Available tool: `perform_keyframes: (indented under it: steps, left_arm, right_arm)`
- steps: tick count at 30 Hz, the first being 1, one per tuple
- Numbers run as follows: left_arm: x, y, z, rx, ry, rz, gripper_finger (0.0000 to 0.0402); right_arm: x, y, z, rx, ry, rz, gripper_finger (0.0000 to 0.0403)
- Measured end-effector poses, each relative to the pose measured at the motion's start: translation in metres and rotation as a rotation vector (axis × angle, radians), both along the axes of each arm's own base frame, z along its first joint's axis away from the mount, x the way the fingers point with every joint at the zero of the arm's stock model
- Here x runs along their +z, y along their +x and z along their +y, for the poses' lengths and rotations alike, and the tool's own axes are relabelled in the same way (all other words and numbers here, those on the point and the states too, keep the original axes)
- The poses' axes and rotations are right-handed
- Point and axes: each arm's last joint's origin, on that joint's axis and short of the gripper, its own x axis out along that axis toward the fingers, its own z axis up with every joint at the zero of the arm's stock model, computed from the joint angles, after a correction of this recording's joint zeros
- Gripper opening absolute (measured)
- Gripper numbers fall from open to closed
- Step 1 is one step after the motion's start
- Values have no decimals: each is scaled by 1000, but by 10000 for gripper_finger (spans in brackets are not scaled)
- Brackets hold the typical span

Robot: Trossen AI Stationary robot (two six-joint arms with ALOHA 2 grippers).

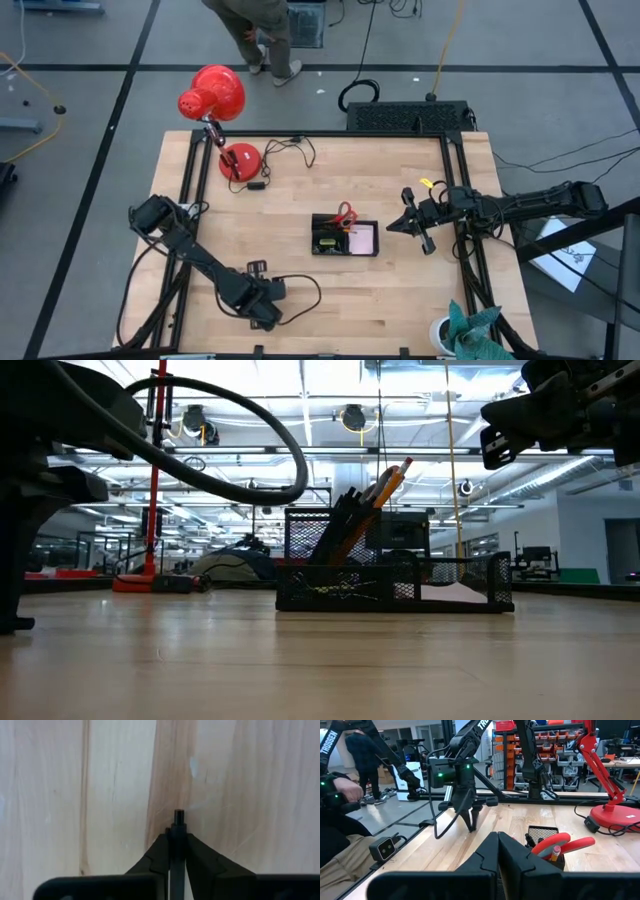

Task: Pick and place office supplies into organizer
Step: Put the black pen into the black desk organizer

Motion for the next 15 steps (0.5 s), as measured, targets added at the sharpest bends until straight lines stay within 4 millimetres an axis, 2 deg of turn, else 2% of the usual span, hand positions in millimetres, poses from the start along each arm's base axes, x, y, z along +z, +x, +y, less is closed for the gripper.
perform_keyframes:
  steps: [7, 15]
  left_arm:
    - [6, -1, -1, -88, 62, -91, 54]
    - [33, 14, 6, -80, 356, -469, 44]
  right_arm:
    - [0, 0, 0, 0, 0, 0, 0]
    - [0, 0, 0, 0, 0, -9, 0]
